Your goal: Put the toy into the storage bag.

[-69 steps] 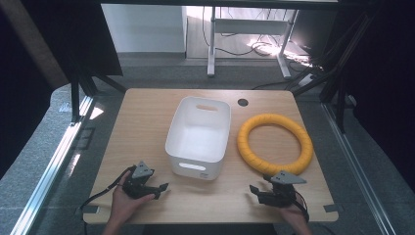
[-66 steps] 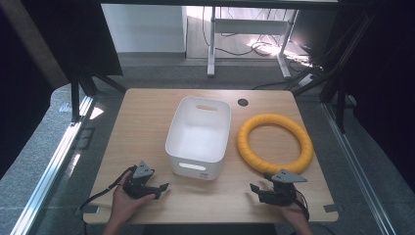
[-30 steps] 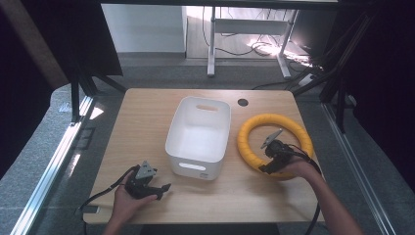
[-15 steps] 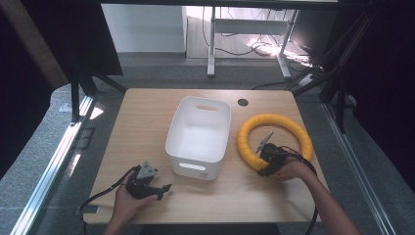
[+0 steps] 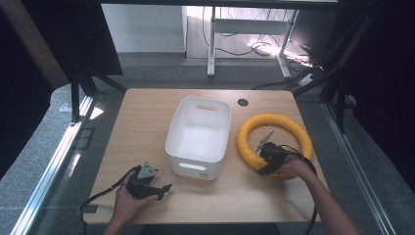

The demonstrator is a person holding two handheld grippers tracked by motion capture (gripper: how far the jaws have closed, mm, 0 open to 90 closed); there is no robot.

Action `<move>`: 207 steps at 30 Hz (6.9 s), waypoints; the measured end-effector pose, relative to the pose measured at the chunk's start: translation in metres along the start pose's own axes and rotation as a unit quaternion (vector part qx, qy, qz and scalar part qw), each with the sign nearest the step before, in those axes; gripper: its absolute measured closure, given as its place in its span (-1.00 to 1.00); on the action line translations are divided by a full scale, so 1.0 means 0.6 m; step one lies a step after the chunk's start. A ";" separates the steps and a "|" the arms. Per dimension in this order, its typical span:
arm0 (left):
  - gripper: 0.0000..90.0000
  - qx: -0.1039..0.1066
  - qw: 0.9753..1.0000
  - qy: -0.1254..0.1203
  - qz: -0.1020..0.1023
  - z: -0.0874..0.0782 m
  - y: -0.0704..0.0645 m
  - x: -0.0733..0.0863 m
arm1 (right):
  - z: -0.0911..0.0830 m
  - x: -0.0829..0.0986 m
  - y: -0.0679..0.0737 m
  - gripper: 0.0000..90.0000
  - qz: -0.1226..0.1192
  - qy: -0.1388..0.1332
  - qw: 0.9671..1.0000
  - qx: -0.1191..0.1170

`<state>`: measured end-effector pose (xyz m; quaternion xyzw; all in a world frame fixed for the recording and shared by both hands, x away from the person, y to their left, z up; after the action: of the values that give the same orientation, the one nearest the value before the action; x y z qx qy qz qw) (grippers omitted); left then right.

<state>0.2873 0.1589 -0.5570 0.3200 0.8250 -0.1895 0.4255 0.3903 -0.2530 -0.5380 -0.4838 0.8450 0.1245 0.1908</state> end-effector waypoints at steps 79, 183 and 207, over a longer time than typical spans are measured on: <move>-0.51 -0.001 1.000 0.001 -0.001 0.004 0.001 0.000 | -0.206 -0.043 -0.045 0.14 0.163 -0.433 0.886 -0.031; -0.52 0.001 0.998 -0.009 -0.062 -0.067 0.058 -0.051 | -0.163 -0.348 0.312 0.13 -0.012 -0.658 0.730 0.186; -0.60 -0.008 0.993 -0.065 -0.100 -0.128 0.121 -0.105 | -0.131 -0.406 0.322 0.13 -0.013 -0.650 0.745 0.152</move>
<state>0.3198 0.2332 -0.4648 0.2195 0.8248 -0.2450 0.4600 0.3188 0.0004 -0.3549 -0.2612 0.5181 0.2765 0.7661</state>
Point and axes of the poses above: each handheld gripper's, and its own axes: z roughly forward along the jaws, x roughly out of its underside, y roughly to its left, the point moved 4 cm from there along z, roughly forward along the jaws, and after that the axes turned 11 degrees about -y, right-handed, at the moved point
